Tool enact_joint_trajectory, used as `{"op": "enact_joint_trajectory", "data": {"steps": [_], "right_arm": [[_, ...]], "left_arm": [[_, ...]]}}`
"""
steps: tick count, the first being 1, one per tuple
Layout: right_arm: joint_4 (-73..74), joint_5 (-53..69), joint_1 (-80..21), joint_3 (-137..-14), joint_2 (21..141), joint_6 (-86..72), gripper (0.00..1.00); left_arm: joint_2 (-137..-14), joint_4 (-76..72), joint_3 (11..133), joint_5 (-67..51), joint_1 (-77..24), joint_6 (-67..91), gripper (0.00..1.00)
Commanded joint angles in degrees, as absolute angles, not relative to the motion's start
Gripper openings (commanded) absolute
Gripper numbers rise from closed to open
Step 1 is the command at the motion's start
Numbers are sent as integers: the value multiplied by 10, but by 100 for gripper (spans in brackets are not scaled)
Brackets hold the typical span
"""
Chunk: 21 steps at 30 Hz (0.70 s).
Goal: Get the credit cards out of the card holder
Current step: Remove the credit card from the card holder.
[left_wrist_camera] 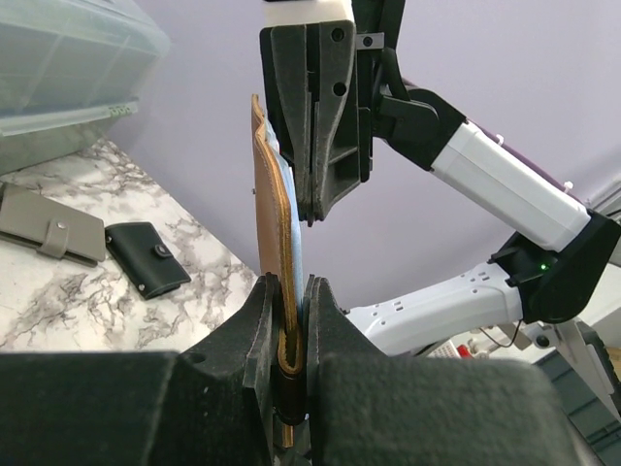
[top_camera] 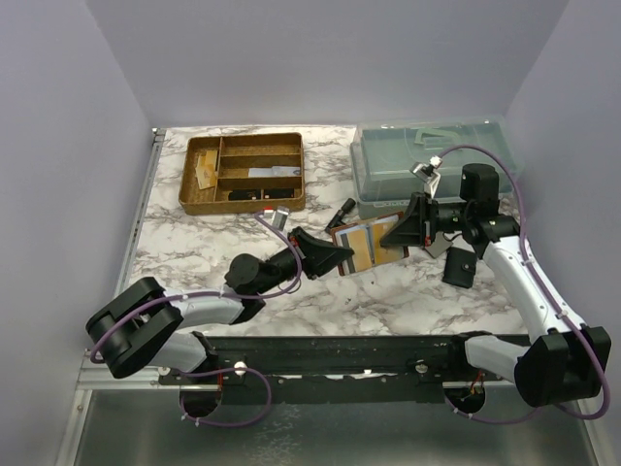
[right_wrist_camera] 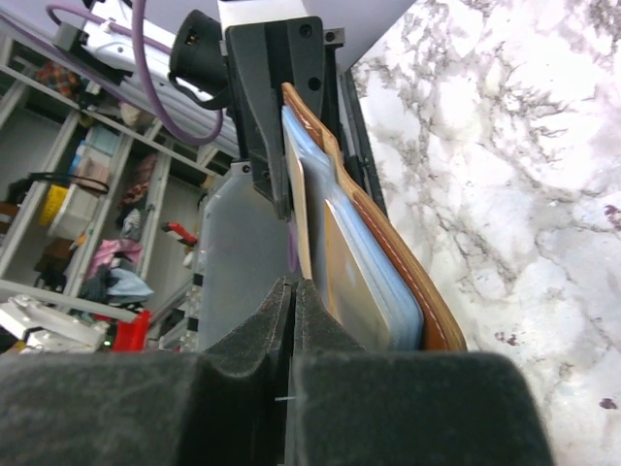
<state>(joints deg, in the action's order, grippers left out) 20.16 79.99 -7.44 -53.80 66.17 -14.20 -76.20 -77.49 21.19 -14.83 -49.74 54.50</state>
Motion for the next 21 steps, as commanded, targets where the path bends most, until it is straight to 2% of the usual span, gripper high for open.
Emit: {"op": "enact_joint_trajectory", "data": {"steps": [1,10,19,21], "right_arm": [[161,846,-75,-526,650,-173,9],[187,821,-76,-529,661,-150,38],[195,810,-82,-533,671,-144,39],[199,805,-83,-532,672,-141,43]], "left_arm": [[-779,-807,238,-177,-497,553,0],[-823,-809,283,-186,-506,556,0],[-859,-813,316,-190,-518,558,0],[-865,-817,322,-191,-519,558,0]]}}
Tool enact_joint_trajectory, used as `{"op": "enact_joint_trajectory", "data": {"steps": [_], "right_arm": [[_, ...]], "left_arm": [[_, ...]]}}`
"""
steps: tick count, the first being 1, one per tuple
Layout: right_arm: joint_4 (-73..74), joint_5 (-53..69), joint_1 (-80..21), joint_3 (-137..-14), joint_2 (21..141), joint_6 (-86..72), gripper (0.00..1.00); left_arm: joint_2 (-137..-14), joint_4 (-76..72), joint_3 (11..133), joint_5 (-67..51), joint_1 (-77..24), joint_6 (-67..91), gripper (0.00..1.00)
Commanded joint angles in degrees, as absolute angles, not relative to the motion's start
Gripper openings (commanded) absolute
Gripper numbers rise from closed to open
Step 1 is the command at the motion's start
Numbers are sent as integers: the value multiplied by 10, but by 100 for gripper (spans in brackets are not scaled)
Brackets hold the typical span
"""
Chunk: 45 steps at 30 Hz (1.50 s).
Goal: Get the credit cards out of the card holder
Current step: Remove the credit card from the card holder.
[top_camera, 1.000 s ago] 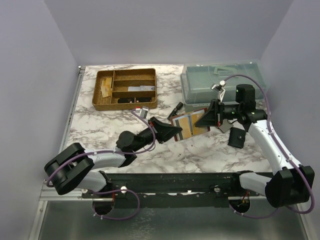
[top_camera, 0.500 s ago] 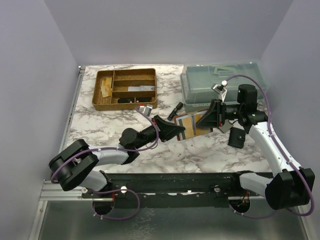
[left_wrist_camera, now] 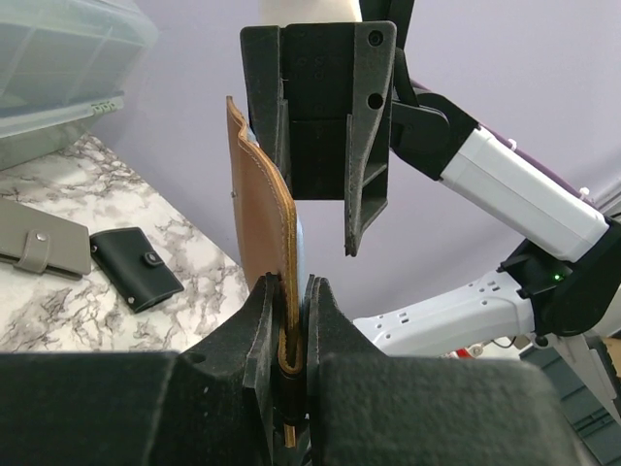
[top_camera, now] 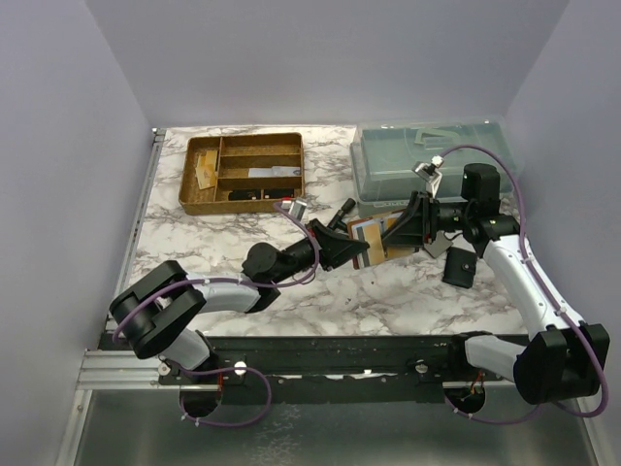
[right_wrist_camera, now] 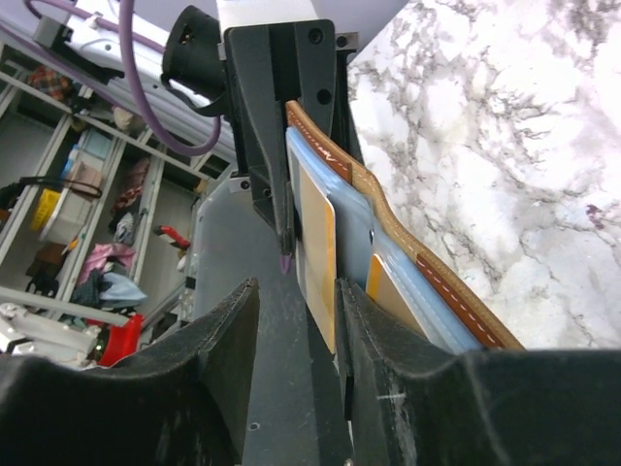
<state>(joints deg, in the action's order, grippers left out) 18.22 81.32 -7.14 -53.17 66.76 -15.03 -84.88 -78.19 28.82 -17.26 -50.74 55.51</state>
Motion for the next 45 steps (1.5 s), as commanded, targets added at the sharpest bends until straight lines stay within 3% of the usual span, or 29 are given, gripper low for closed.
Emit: {"op": "enact_joint_trajectory", "data": {"steps": [1,10,20,22,28,30,32,34,36,45], "right_arm": [[202,792,-83,-533,671,-139,44],[258,700,-83,-553,661,-82,48],[170,817,-83,-523,668,-164,46],[168,819,-83,-522,668,-167,41],[168,809,-83,-525,661,-167,3],[174,804,-82,-528,657,-162,0],[174,803,-79,-526,653,-161,0],[169,808,-76,-521,650,-163,0],[154,817,-73,-516,647,-175,0],[80,857,-71,-490,643,-236,0]], "left_arm": [[-868,-820,324,-193,-520,558,0],[-860,-829,313,-185,-520,553,0],[-880,-829,339,-192,-522,557,0],[-883,-829,342,-192,-522,556,0],[-879,-829,328,-178,-521,558,0],[-868,-828,317,-170,-521,559,8],[-851,-826,298,-152,-519,559,33],[-824,-821,273,-134,-519,555,49],[-782,-807,247,-115,-519,546,58],[-678,-687,223,-106,-518,512,67]]}}
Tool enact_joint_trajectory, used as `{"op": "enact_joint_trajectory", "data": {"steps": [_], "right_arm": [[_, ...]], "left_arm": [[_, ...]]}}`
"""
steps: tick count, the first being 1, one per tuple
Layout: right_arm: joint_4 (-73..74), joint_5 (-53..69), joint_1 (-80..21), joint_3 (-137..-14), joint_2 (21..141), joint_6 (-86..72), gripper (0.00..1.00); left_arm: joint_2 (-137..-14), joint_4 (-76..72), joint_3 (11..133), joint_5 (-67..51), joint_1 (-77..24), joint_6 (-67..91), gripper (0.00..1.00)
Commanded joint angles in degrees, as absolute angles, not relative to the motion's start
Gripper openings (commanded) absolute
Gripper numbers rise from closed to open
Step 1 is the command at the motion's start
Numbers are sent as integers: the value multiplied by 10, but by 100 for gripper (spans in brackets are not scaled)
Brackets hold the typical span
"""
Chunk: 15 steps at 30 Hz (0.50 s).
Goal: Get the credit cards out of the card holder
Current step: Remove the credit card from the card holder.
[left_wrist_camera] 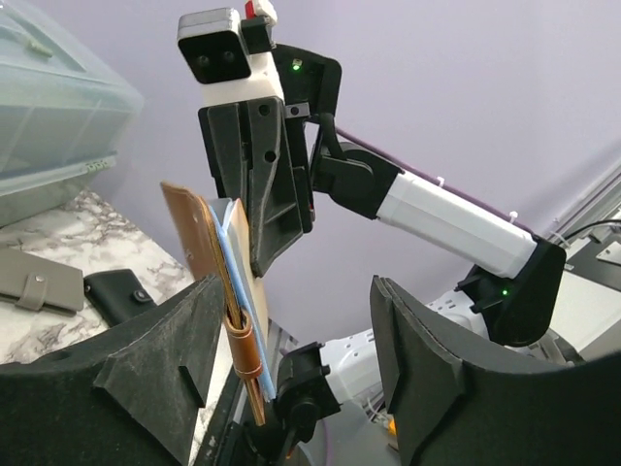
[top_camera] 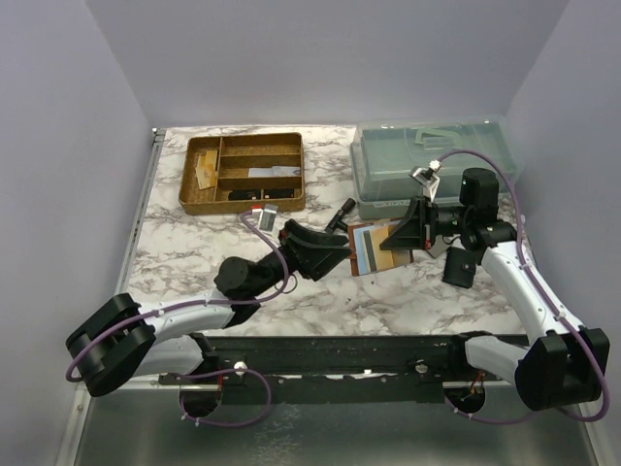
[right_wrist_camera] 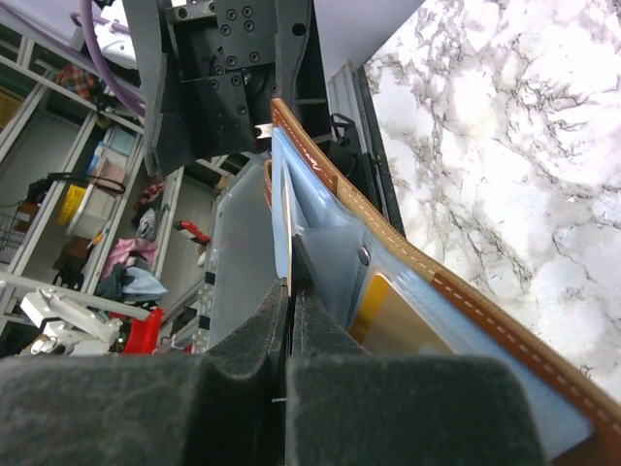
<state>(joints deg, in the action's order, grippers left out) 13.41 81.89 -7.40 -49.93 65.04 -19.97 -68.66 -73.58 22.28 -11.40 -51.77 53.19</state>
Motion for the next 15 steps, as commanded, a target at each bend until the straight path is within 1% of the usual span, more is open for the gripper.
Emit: {"op": "enact_joint_trajectory", "data": {"steps": [1,3,6,11,15], "right_arm": [[72,862,-71,-488,645,-242,0],[63,869,-71,-486,646,-250,0],[43,878,-71,-478,643,-267,0],[29,879,-71,-471,640,-278,0],[28,876,-71,-472,646,-278,0]], "left_arm": [[-681,-681,226,-109,-519,513,68],[-692,-669,235,-110,-519,515,75],[-709,-657,243,-103,-519,517,79],[-723,-649,249,-101,-521,519,79],[-740,-649,270,-127,-524,522,73]]}}
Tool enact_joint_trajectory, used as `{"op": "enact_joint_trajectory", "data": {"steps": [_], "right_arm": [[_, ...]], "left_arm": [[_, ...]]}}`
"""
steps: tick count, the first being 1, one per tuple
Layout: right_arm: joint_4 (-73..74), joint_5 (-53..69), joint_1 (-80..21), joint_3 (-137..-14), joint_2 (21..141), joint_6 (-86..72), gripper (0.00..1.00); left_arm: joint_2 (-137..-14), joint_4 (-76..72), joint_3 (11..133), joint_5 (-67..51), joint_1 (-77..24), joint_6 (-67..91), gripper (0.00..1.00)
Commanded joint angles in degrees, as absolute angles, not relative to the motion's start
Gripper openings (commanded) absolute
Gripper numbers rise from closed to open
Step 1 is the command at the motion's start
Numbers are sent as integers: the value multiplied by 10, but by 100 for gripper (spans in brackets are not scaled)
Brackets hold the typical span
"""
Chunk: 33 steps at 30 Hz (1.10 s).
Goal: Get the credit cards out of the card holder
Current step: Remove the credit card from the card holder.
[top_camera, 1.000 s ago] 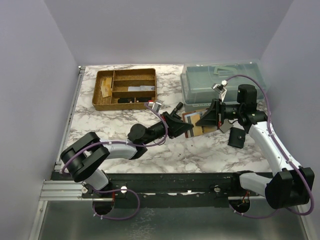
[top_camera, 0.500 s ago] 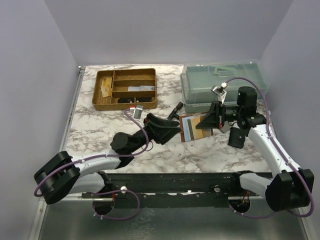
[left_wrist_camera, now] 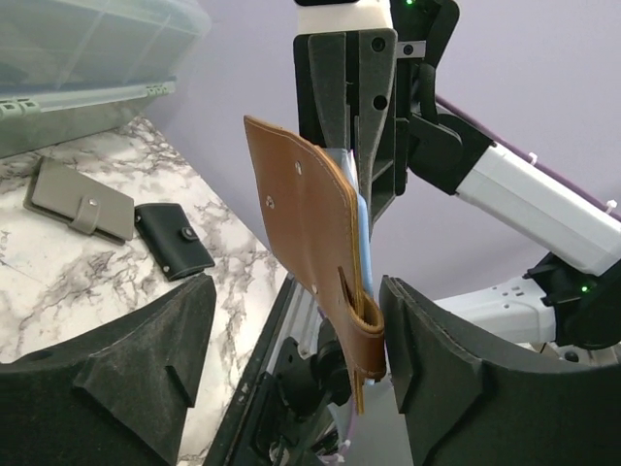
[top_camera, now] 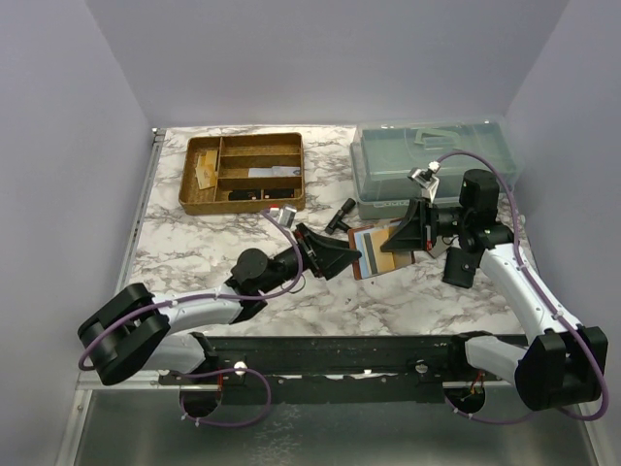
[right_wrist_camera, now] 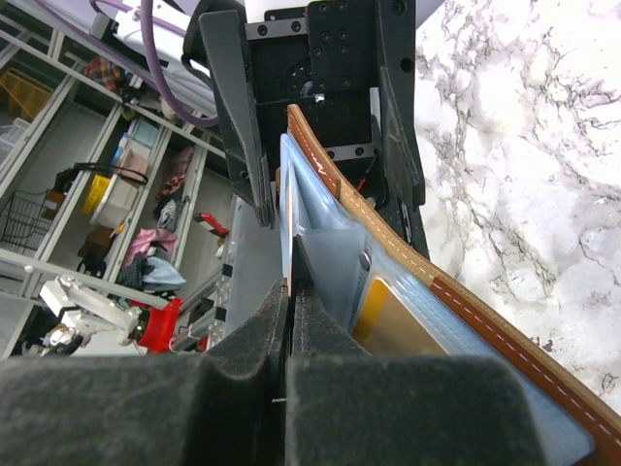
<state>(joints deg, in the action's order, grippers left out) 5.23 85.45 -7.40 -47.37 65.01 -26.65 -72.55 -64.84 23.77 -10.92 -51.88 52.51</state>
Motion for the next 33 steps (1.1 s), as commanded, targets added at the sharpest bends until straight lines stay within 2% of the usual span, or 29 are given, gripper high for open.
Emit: {"op": "enact_joint_trajectory", "data": {"steps": [1,4,5,6,8,9,10,14,33], "right_arm": [[29,875,-71,-473,648,-277,0],[35,874,-71,-476,650,-272,0],[38,873,-71,-476,650,-270,0],[40,872,-71,-477,649,-269,0],[44,870,-71,-478,646,-266,0],[47,870,-71,-479,645,-264,0],[50,869,-71,-480,644,-262,0],[61,866,-68,-485,642,-253,0],[64,872,-50,-484,637,-246,0]], "left_arm": [[-743,-650,276,-133,-524,521,72],[-751,-655,288,-143,-526,521,67],[-753,-657,290,-147,-526,519,59],[-756,-660,291,-151,-526,518,47],[-759,-665,291,-156,-525,517,18],[-759,-668,289,-159,-525,518,10],[-759,-671,286,-160,-525,520,7],[-743,-683,264,-157,-525,522,0],[-672,-742,200,-186,-482,549,0]]}}
